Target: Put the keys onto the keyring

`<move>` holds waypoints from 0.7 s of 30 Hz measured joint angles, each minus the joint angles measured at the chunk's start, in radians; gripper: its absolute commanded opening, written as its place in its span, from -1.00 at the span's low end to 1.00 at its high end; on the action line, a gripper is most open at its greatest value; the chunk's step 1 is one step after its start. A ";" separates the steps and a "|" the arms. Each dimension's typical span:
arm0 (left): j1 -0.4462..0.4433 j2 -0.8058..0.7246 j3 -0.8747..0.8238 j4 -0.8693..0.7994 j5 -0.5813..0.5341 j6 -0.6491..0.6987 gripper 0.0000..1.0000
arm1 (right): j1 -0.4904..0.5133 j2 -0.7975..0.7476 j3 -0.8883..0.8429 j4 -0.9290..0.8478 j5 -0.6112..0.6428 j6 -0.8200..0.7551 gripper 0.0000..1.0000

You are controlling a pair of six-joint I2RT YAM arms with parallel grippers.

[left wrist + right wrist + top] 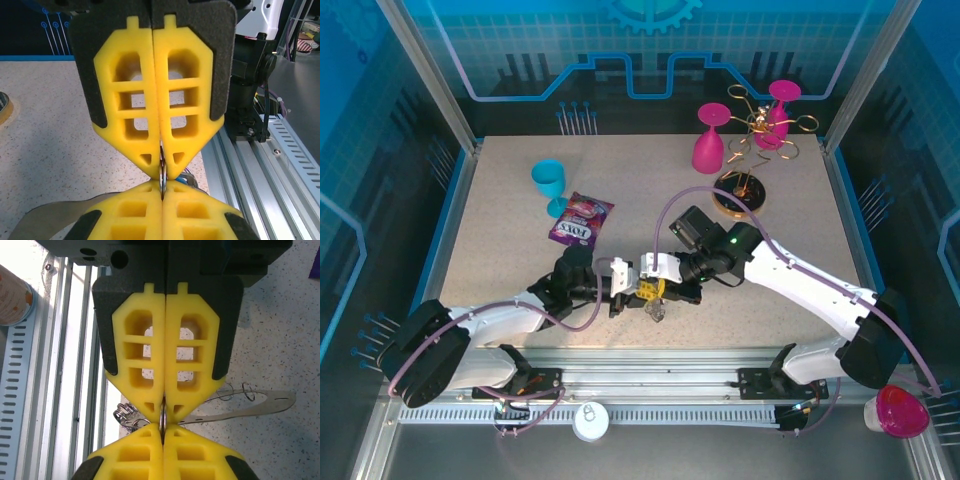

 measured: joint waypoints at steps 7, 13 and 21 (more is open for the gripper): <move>0.000 -0.008 -0.002 0.061 0.010 0.002 -1.00 | -0.126 -0.193 -0.149 0.124 -0.088 0.100 -0.41; 0.000 -0.010 -0.015 0.097 0.033 0.005 -1.00 | -0.133 -0.223 -0.188 0.171 -0.133 0.112 -0.42; 0.000 -0.010 -0.017 0.116 0.042 0.006 -1.00 | -0.133 -0.197 -0.196 0.180 -0.194 0.107 -0.48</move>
